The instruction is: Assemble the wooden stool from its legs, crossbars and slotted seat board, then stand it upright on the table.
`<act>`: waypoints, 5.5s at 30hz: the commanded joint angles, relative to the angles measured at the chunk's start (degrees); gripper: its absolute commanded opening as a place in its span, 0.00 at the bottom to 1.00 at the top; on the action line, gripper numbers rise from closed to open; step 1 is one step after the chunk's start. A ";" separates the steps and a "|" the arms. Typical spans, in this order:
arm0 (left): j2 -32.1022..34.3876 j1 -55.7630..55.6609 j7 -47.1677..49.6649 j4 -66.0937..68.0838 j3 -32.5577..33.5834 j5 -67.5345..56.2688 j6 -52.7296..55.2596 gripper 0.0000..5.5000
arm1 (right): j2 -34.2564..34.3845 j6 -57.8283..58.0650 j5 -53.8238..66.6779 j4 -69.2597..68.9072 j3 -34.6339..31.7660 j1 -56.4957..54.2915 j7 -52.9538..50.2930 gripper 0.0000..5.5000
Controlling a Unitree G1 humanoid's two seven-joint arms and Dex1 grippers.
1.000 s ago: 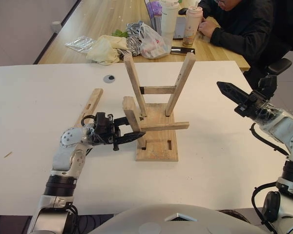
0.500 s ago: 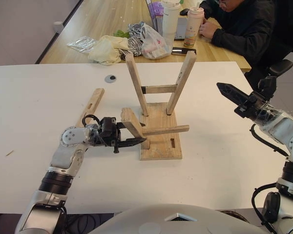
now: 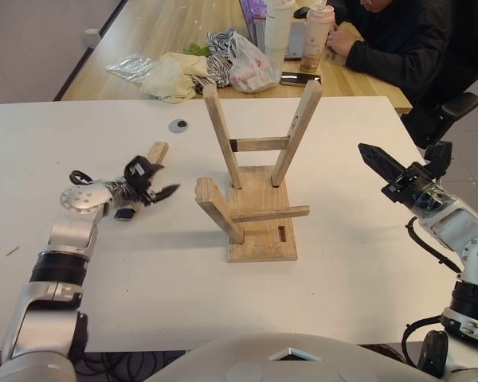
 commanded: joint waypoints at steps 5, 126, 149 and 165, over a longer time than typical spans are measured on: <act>-1.64 -2.10 7.59 10.47 5.34 0.58 5.59 0.59 | 0.76 -0.44 -0.17 -0.30 0.62 -0.37 -0.62 0.59; -17.48 -7.19 -3.38 0.27 22.93 -29.23 26.85 0.71 | -15.96 -15.75 -40.83 -12.97 35.10 -0.07 28.47 0.36; -5.80 -16.26 12.18 -54.77 -5.46 -8.45 32.49 0.71 | -19.13 -10.27 -42.99 -13.63 41.44 -1.63 19.43 0.36; -5.58 -1.92 19.26 -36.34 -39.11 40.09 1.89 0.71 | -11.71 -7.92 -41.77 -4.06 44.41 -8.28 16.40 0.36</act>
